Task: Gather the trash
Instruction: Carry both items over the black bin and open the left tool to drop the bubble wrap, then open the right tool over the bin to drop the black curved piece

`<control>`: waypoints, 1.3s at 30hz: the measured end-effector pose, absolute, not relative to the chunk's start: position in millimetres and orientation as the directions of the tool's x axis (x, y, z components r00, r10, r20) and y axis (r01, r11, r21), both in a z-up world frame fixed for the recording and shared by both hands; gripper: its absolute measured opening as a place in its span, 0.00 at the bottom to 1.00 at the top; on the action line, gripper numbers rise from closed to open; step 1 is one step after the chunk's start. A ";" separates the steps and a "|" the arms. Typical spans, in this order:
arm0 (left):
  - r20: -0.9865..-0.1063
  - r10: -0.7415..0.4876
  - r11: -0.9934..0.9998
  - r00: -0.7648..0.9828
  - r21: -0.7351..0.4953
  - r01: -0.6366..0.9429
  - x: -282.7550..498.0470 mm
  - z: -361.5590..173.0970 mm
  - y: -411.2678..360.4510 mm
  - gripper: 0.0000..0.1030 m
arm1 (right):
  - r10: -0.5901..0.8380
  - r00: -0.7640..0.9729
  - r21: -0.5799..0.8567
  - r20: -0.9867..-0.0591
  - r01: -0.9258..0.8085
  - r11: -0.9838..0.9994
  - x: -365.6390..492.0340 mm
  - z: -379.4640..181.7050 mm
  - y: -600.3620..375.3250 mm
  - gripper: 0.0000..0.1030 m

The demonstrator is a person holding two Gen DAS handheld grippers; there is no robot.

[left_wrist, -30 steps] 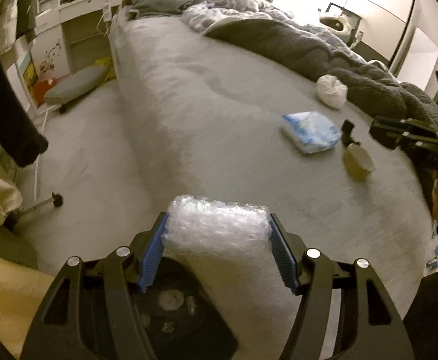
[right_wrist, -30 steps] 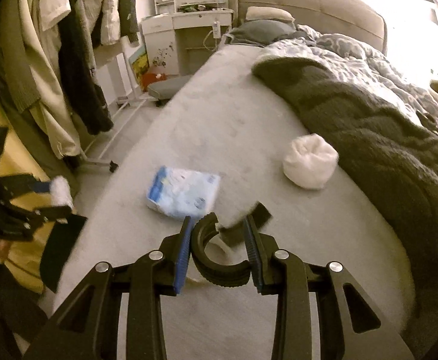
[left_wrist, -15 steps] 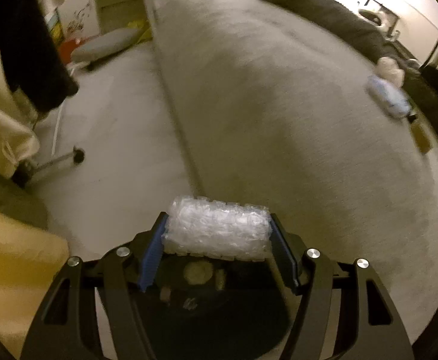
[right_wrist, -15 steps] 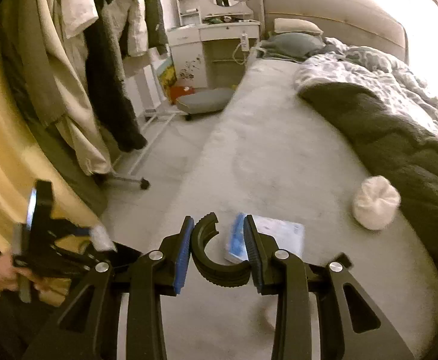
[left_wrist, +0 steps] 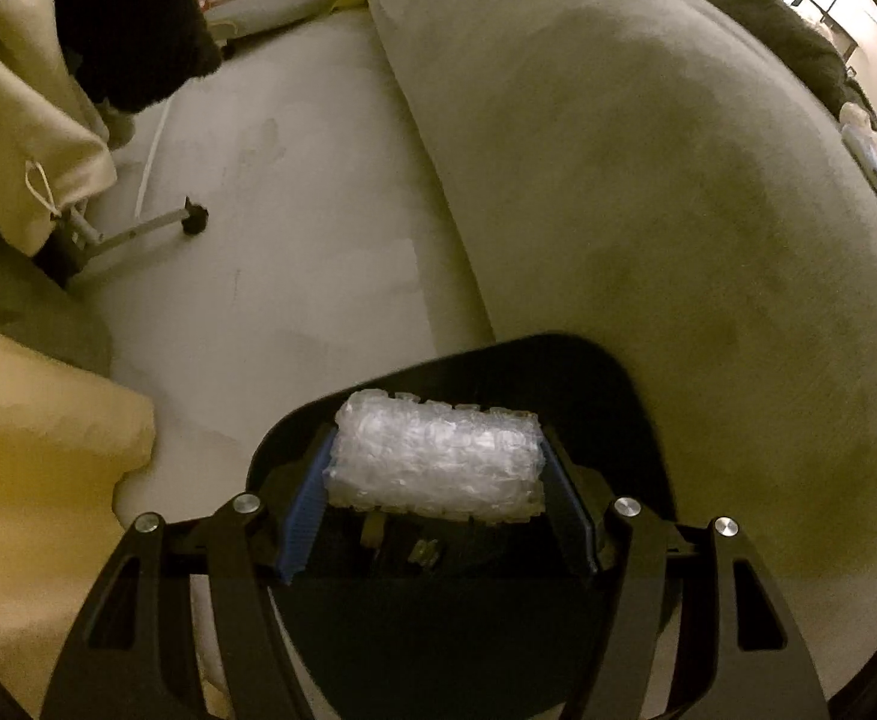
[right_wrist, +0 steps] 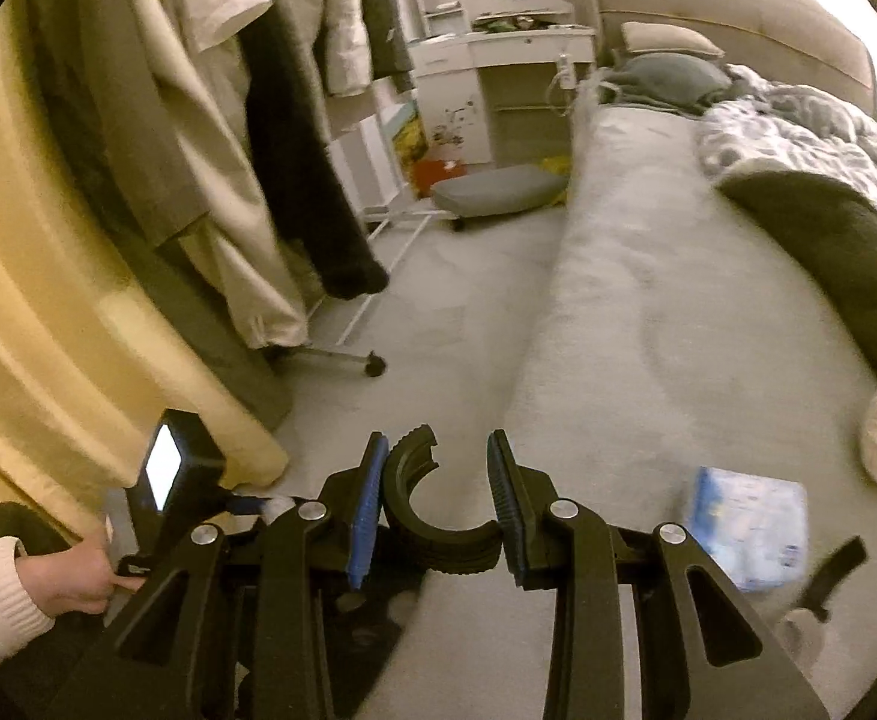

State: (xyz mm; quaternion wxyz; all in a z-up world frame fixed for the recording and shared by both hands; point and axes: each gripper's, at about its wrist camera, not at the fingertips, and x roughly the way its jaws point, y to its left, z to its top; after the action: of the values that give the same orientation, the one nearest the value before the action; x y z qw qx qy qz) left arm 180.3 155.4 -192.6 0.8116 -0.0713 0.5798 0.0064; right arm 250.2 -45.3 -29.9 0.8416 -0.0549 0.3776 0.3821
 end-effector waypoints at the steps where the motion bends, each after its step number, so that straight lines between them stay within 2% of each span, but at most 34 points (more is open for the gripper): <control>1: -0.945 -0.085 0.988 0.317 -0.122 -0.099 178.1 -195.7 157.8 0.66 | 0.604 0.412 0.195 -0.682 -0.694 0.693 248.5 -31.9 -37.6 0.33; 7: -0.958 -0.136 0.980 0.253 -0.168 -0.109 168.9 -213.1 163.7 0.66 | 0.617 0.356 0.206 -0.702 -0.728 0.654 239.3 -44.1 -6.2 0.33; 20: -0.977 -0.176 0.982 0.122 -0.183 -0.055 152.7 -250.6 150.2 0.66 | 0.626 0.226 0.260 -0.746 -0.768 0.586 219.1 -77.4 47.4 0.34; 24: -0.976 -0.196 0.979 0.096 -0.201 -0.040 146.1 -255.5 150.2 0.73 | 0.626 0.211 0.276 -0.751 -0.761 0.587 222.5 -83.8 52.9 0.34; 29: -0.974 -0.195 0.979 0.112 -0.201 -0.047 140.5 -249.7 160.3 0.75 | 0.609 0.206 0.273 -0.766 -0.753 0.599 223.1 -95.1 57.4 0.34; 39: -0.953 -0.187 0.972 0.239 -0.214 -0.093 137.1 -212.1 183.3 0.73 | 0.556 0.149 0.277 -0.817 -0.744 0.608 222.8 -126.7 76.9 0.33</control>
State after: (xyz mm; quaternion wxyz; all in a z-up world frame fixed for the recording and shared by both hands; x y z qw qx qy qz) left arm 137.1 183.3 -212.1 0.7788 -0.1135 0.6162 -0.0301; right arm 222.8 76.9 -126.7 0.7519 -0.0963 0.4882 0.4324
